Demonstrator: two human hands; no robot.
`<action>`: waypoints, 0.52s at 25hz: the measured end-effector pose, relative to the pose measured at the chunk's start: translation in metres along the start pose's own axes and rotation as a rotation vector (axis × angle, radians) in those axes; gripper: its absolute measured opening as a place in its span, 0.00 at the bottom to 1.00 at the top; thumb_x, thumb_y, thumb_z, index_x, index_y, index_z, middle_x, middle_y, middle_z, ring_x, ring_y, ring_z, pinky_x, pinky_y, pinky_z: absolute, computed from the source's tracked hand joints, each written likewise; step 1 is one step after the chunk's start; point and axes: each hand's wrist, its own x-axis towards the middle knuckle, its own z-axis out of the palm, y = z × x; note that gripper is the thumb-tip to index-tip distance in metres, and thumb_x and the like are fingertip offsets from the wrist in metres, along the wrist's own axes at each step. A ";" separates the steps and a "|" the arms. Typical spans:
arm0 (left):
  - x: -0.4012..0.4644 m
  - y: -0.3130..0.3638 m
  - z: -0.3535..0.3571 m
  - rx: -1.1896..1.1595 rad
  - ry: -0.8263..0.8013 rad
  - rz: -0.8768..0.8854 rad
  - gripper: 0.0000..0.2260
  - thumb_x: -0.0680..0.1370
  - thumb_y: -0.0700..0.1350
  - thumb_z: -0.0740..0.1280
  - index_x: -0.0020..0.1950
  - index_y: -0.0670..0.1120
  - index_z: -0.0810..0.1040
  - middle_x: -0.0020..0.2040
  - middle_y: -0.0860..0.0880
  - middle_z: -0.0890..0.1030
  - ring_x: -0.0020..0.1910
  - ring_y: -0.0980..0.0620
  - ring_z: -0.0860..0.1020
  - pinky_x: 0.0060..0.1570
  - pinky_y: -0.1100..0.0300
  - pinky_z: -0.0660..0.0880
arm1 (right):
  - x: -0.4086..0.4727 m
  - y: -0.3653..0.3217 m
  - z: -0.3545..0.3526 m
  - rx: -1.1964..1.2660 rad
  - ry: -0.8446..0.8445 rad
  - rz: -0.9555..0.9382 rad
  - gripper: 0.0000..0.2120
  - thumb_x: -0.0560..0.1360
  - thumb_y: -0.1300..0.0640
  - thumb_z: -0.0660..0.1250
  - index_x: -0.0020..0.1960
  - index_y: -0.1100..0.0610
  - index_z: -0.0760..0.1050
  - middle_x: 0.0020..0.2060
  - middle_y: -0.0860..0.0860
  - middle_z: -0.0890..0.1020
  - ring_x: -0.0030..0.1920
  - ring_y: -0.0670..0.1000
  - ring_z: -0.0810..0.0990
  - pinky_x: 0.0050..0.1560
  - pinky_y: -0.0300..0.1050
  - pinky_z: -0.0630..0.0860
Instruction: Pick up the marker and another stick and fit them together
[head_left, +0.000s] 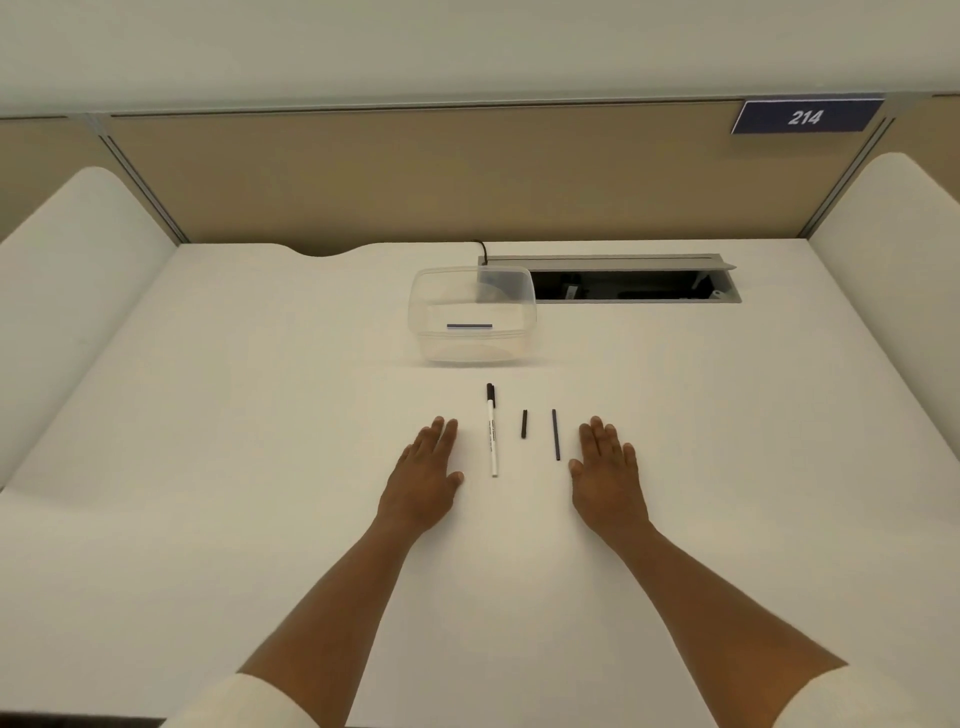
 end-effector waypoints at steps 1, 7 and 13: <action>0.001 0.002 0.000 0.003 0.009 0.039 0.32 0.80 0.48 0.60 0.80 0.53 0.46 0.81 0.52 0.48 0.79 0.51 0.51 0.75 0.55 0.53 | 0.000 0.000 0.001 -0.002 0.006 0.001 0.27 0.82 0.53 0.50 0.79 0.57 0.49 0.80 0.54 0.49 0.80 0.54 0.47 0.78 0.55 0.46; 0.018 0.019 -0.002 0.142 0.034 0.227 0.32 0.78 0.42 0.64 0.79 0.53 0.53 0.80 0.51 0.53 0.76 0.49 0.60 0.73 0.53 0.59 | -0.003 0.000 0.004 -0.017 0.035 0.005 0.27 0.83 0.53 0.49 0.80 0.57 0.47 0.80 0.53 0.48 0.80 0.54 0.46 0.78 0.55 0.45; 0.033 0.025 -0.008 0.261 0.056 0.317 0.26 0.77 0.41 0.66 0.74 0.56 0.66 0.80 0.51 0.53 0.75 0.49 0.60 0.73 0.49 0.57 | -0.004 0.001 0.009 -0.020 0.075 0.001 0.27 0.82 0.53 0.50 0.80 0.57 0.50 0.80 0.53 0.50 0.80 0.54 0.48 0.78 0.56 0.45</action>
